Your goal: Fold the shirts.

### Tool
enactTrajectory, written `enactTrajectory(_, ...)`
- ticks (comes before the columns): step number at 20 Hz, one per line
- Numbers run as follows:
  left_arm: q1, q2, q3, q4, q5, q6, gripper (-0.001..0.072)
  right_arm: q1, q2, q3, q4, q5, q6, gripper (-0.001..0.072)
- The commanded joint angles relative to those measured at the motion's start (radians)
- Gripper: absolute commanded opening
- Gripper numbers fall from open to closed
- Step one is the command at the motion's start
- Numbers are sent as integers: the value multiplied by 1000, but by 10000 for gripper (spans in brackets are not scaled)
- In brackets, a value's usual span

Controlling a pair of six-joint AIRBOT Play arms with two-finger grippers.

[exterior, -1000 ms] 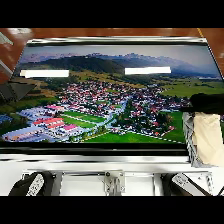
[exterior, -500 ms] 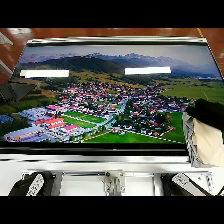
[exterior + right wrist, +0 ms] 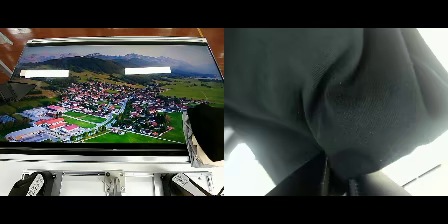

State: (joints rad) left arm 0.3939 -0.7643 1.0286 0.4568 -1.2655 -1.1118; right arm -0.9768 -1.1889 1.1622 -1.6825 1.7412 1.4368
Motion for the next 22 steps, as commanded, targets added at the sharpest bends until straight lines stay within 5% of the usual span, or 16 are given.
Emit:
enactTrajectory(1,0,-1,0,0,1,0,38,-1,1,-70,-142,-77,27,672)
enactTrajectory(5,0,-8,0,0,82,0,38,2,1,35,-11,-98,29,687)
enactTrajectory(8,-61,-53,3,52,172,104,36,2,9,246,414,-239,68,686)
enactTrajectory(9,-116,-78,10,143,210,64,35,3,23,306,618,-354,71,672)
enactTrajectory(10,-195,-115,28,282,237,-27,34,23,43,341,768,-456,59,582)
enactTrajectory(11,-280,-159,56,433,241,-121,34,73,68,369,829,-526,39,550)
enactTrajectory(13,-484,-271,141,770,212,-297,34,239,110,383,721,-497,11,553)
enactTrajectory(15,-673,-406,265,1084,101,-439,36,457,111,372,502,-325,10,558)
enactTrajectory(16,-734,-468,321,1173,38,-477,43,568,111,336,402,-273,14,669)
enactTrajectory(17,-776,-527,370,1202,-15,-480,188,659,111,288,346,-264,29,683)
enactTrajectory(18,-803,-580,408,1197,-47,-488,562,736,111,221,327,-283,56,683)
enactTrajectory(19,-817,-618,427,1192,-61,-512,699,790,111,152,336,-312,83,683)
enactTrajectory(22,-820,-672,430,1140,-68,-529,698,899,111,-18,344,-391,104,682)
